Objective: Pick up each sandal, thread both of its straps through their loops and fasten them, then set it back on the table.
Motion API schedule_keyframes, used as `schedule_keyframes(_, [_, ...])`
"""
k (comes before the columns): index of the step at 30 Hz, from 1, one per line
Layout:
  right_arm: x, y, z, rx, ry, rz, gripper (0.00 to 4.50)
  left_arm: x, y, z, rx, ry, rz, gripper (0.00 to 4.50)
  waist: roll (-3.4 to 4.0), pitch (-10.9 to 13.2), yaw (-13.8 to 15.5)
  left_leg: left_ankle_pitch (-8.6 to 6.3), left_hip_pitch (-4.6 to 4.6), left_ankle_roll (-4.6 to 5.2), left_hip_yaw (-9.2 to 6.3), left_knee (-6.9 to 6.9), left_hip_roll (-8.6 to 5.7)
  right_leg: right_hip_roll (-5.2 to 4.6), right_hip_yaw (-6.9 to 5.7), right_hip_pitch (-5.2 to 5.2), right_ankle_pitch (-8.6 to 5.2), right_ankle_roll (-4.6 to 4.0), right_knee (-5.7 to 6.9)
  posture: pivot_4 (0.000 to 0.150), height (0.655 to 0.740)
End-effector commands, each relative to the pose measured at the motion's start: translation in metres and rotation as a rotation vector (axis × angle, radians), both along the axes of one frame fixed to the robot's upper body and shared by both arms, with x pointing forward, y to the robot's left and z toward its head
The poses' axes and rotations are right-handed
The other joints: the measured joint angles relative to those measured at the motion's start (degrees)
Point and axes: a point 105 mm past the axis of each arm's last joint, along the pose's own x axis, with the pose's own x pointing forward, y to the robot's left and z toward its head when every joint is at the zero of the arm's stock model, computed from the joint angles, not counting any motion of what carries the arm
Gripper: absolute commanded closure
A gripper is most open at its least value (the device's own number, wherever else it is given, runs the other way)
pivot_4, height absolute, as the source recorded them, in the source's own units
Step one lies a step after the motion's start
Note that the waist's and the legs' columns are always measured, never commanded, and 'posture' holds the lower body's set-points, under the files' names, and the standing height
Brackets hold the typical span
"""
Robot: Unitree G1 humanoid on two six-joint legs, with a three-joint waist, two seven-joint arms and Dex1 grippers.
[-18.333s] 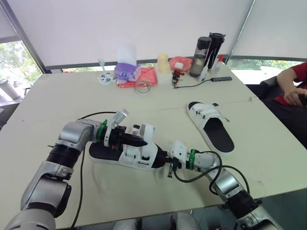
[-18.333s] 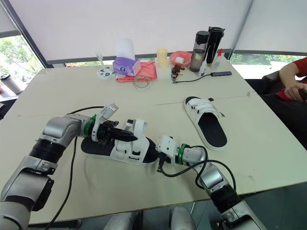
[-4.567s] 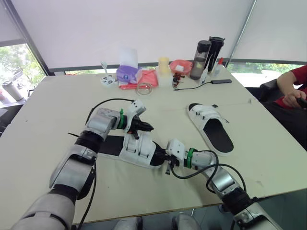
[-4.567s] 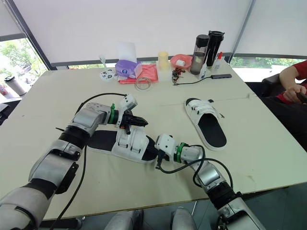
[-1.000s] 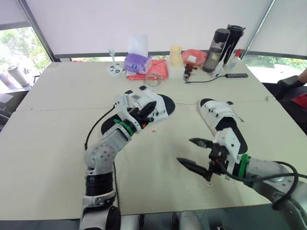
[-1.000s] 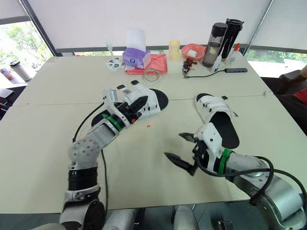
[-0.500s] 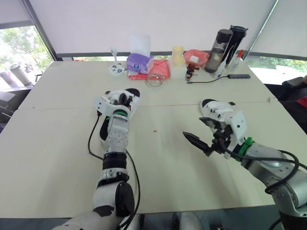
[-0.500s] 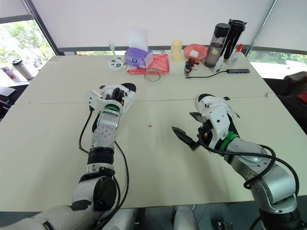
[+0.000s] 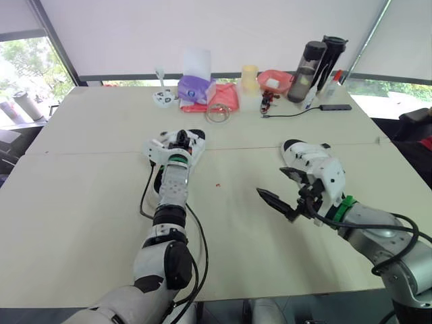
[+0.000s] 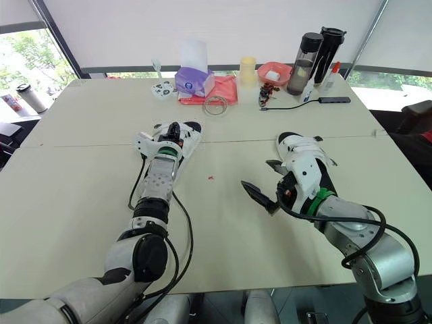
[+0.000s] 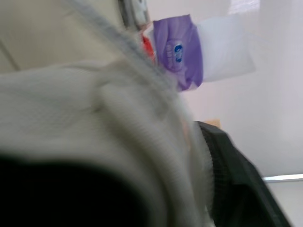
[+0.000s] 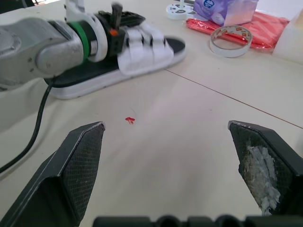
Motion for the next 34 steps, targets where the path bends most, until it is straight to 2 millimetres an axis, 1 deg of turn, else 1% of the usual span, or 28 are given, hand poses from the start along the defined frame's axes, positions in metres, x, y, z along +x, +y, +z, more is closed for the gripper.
schedule_keyframes(1, [-0.003,0.005,0.008,0.0,-0.049,0.024,0.0,-0.009,-0.018,-0.002,-0.008,-0.003,-0.025,0.77,0.0,0.0,0.0,0.0,0.0,0.0,0.0,0.0,0.0,0.0,0.0,0.0,0.0,0.0,0.02,0.15,0.74])
schedule_keyframes(2, [-0.003,0.005,0.007,0.0,-0.049,0.025,0.0,-0.01,-0.016,-0.003,-0.009,0.003,-0.021,0.24,0.0,0.0,0.0,0.0,0.0,0.0,0.0,0.0,0.0,0.0,0.0,0.0,0.0,0.0,0.02,0.15,0.74])
schedule_keyframes(3, [-0.003,0.005,0.007,0.0,-0.049,0.026,0.0,-0.011,-0.015,-0.003,-0.007,0.003,-0.021,0.04,0.0,0.0,0.0,0.0,0.01,0.0,-0.01,0.01,0.0,0.0,0.0,0.0,0.0,0.0,0.02,0.15,0.74])
schedule_keyframes(6, [-0.004,0.006,0.004,-0.001,-0.045,0.032,0.0,-0.021,-0.012,-0.002,0.045,0.017,-0.053,0.04,0.01,0.0,-0.1,0.0,0.07,0.0,-0.01,0.0,0.01,0.0,0.05,0.03,0.0,0.0,0.03,0.15,0.74])
schedule_keyframes(7, [-0.005,0.006,0.003,-0.003,-0.044,0.034,0.0,-0.026,-0.011,0.002,0.096,0.005,-0.07,0.04,0.02,0.0,-0.1,-0.01,0.1,0.0,-0.04,-0.01,0.02,-0.01,0.1,0.02,0.0,0.0,0.06,0.15,0.74])
schedule_keyframes(9, [-0.006,0.006,0.001,-0.006,-0.041,0.035,0.0,-0.041,-0.007,0.01,0.135,-0.002,-0.098,0.04,0.04,0.0,-0.2,0.0,0.11,0.0,-0.09,-0.01,0.03,0.0,0.12,0.01,0.0,0.0,0.08,0.15,0.74])
schedule_keyframes(10, [-0.007,0.005,0.0,-0.006,-0.039,0.035,0.0,-0.049,-0.003,0.009,0.163,0.021,-0.112,0.04,0.04,0.0,-0.1,0.0,0.13,0.0,-0.08,-0.02,0.03,-0.01,0.19,0.01,0.0,0.0,0.08,0.15,0.74])
schedule_keyframes(12, [-0.008,0.004,-0.002,-0.006,-0.032,0.036,0.0,-0.065,0.006,-0.003,0.113,0.118,-0.132,0.04,0.05,-0.1,-0.1,0.0,0.14,0.0,-0.08,-0.02,0.06,0.0,0.25,0.0,0.0,0.0,0.1,0.15,0.74])
schedule_keyframes(14, [-0.009,0.004,-0.003,-0.001,-0.026,0.038,0.0,-0.078,0.013,-0.012,0.152,0.188,-0.153,0.04,0.06,-0.1,0.1,-0.01,0.21,0.0,-0.07,0.0,0.21,-0.01,0.3,0.07,0.0,0.0,0.09,0.15,0.74])
schedule_keyframes(17, [-0.01,0.003,-0.006,0.002,-0.018,0.042,0.0,-0.096,0.025,-0.018,0.306,0.244,-0.18,0.04,0.09,-0.1,0.0,0.0,0.26,-0.01,-0.05,0.04,0.22,0.04,0.29,0.13,-0.01,-0.02,0.09,0.15,0.74])
schedule_keyframes(18, [-0.01,0.003,-0.007,0.007,-0.015,0.04,0.0,-0.102,0.031,-0.015,0.385,0.228,-0.184,0.04,0.12,-0.2,0.0,0.0,0.31,-0.01,-0.04,0.06,0.23,0.04,0.29,0.18,-0.01,-0.02,0.09,0.15,0.74])
schedule_keyframes(19, [-0.009,0.001,-0.008,0.014,-0.013,0.033,0.0,-0.109,0.037,-0.007,0.525,0.178,-0.193,0.04,0.14,-0.2,-0.1,0.0,0.35,-0.01,-0.04,0.06,0.24,0.04,0.3,0.21,-0.02,-0.03,0.09,0.15,0.74])
schedule_keyframes(20, [-0.007,-0.002,-0.008,0.032,-0.019,0.013,0.0,-0.118,0.039,0.006,0.702,0.085,-0.221,0.04,0.13,-0.2,-0.4,-0.01,0.37,-0.01,0.01,0.05,0.26,0.05,0.33,0.18,-0.02,-0.04,0.1,0.15,0.74])
schedule_keyframes(22, [-0.001,-0.01,-0.007,0.075,-0.052,-0.054,0.0,-0.138,0.031,0.019,1.011,-0.093,-0.309,0.04,0.17,-0.2,-1.0,-0.01,0.39,-0.02,0.14,-0.13,0.4,0.21,0.46,0.05,-0.06,-0.16,0.14,0.15,0.74])
schedule_keyframes(23, [0.002,-0.016,-0.005,0.108,-0.083,-0.099,0.0,-0.148,0.024,0.022,1.137,-0.184,-0.356,0.04,0.17,-0.2,-1.1,0.01,0.39,-0.05,0.17,-0.22,0.44,0.26,0.55,-0.01,-0.11,-0.3,0.14,0.15,0.74])
schedule_keyframes(24, [0.004,-0.021,-0.005,0.131,-0.097,-0.135,0.0,-0.157,0.021,0.023,1.216,-0.247,-0.388,0.04,0.24,-0.3,-0.9,0.01,0.39,-0.06,0.2,-0.26,0.44,0.26,0.58,-0.03,-0.13,-0.33,0.14,0.15,0.74])
schedule_keyframes(26, [0.005,-0.031,-0.01,0.177,-0.102,-0.2,0.0,-0.169,0.025,0.018,1.249,-0.274,-0.415,0.04,0.52,-0.4,-0.4,0.01,0.39,-0.07,0.34,-0.29,0.42,0.24,0.78,-0.05,-0.21,-0.49,0.04,0.15,0.74])
schedule_keyframes(29, [-0.002,-0.037,-0.021,0.182,-0.075,-0.225,0.0,-0.181,0.029,0.013,1.284,-0.299,-0.437,0.04,0.55,-0.5,-0.1,-0.05,0.37,0.01,0.51,-0.28,0.42,0.22,1.03,-0.14,-0.21,-0.48,-0.04,0.15,0.74])
schedule_keyframes(31, [-0.013,-0.035,-0.031,0.205,-0.043,-0.221,0.0,-0.195,0.031,0.005,1.275,-0.295,-0.47,0.04,0.56,-0.5,-0.1,-0.05,0.36,0.01,0.54,-0.31,0.46,0.23,1.07,-0.22,-0.22,-0.49,0.0,0.15,0.74])
schedule_keyframes(34, [-0.023,-0.031,-0.037,0.24,-0.021,-0.203,0.0,-0.206,0.033,-0.003,1.252,-0.279,-0.497,0.04,0.58,-0.5,-0.1,-0.06,0.29,0.0,0.57,-0.41,0.53,0.25,1.17,-0.36,-0.24,-0.53,0.01,0.15,0.74])
